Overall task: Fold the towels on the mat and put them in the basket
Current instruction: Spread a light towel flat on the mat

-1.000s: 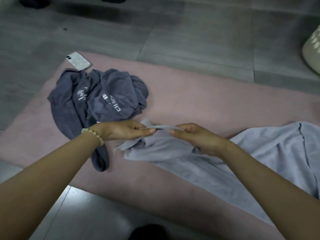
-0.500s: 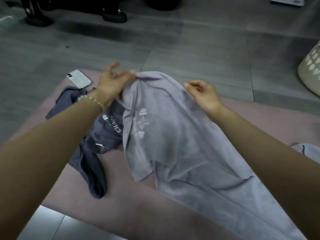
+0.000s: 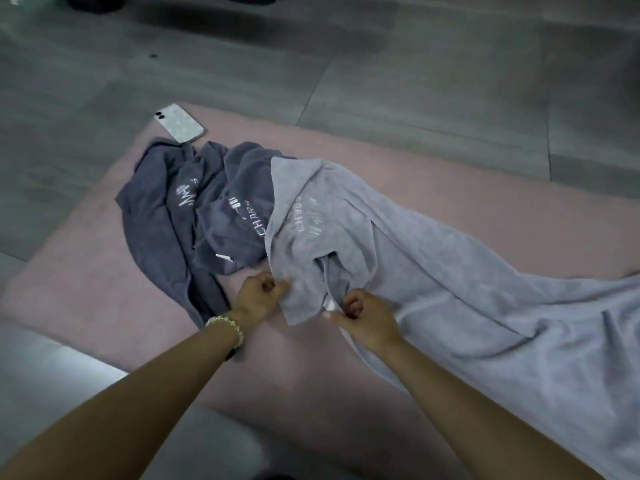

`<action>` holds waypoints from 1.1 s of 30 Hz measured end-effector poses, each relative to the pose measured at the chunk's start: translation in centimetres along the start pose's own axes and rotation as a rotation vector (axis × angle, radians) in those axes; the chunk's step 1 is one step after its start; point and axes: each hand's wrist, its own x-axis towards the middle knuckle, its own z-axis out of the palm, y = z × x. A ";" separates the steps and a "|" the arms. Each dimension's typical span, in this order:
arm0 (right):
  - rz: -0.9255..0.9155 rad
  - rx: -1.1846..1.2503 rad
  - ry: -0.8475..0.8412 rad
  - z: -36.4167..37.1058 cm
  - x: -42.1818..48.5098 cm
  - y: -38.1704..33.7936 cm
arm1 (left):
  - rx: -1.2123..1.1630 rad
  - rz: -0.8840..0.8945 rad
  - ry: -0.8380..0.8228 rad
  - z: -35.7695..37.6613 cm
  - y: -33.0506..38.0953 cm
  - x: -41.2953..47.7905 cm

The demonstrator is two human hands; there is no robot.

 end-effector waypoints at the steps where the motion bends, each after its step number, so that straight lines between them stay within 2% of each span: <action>1: -0.007 -0.067 0.029 0.3 0.2 -0.1 | 0.015 -0.022 -0.008 0.1 0.0 0.0; 3: -0.039 -0.117 0.055 0.3 0.5 -0.2 | 0.045 -0.030 -0.065 0.5 0.1 -0.6; 5: -0.112 -0.023 0.043 -0.2 0.5 -0.4 | 0.001 -0.005 -0.113 0.5 0.4 -1.4; 7: -0.203 0.075 0.016 -0.9 -0.3 -1.4 | -0.246 -0.013 -0.091 -0.3 0.8 -2.0; 10: -0.327 0.201 -0.046 -1.7 -2.7 -3.3 | -0.581 -0.038 0.095 -3.4 2.7 -3.3; 12: -0.347 0.227 -0.194 -1.7 -4.6 -3.8 | -0.684 -0.039 0.157 -6.5 4.1 -4.0; 15: -0.149 0.117 -0.585 -0.8 -6.9 -3.6 | -0.729 -0.029 0.126 -11.1 4.7 -5.0; 17: -0.050 -0.013 -0.683 -0.3 -6.6 -2.4 | -0.654 -0.056 0.135 -12.9 3.9 -5.3; 21: 0.029 0.188 -0.426 -1.3 -4.2 -1.4 | -0.478 -0.032 0.169 -13.2 4.6 -5.7; 24: 0.127 0.425 -0.303 -3.9 -3.7 -2.0 | -0.442 0.102 0.072 -11.1 8.3 -6.5; 27: 0.191 0.661 -0.246 -7.6 -3.9 -1.3 | -0.294 0.254 -0.050 -6.2 12.6 -7.4; 30: 0.249 0.850 -0.173 -11.0 -5.0 0.4 | -0.312 0.331 -0.249 1.2 16.4 -9.4; 33: 0.275 1.048 -0.075 -14.1 -6.7 3.3 | -0.362 0.367 -0.534 8.5 18.7 -12.3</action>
